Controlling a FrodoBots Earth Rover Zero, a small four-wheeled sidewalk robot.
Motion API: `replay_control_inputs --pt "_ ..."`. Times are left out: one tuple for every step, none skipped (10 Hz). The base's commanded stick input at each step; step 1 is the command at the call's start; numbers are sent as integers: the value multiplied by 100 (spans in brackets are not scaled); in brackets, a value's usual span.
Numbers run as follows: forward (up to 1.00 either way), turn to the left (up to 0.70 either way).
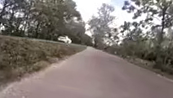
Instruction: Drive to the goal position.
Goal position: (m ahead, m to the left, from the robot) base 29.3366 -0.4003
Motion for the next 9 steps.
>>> replay_control_inputs --pt "100 0" --pt "100 0" --pt "100 0" --pt "100 0" --pt "100 0" --pt "100 0" --pt "100 0" --pt "100 0" --pt "100 0"
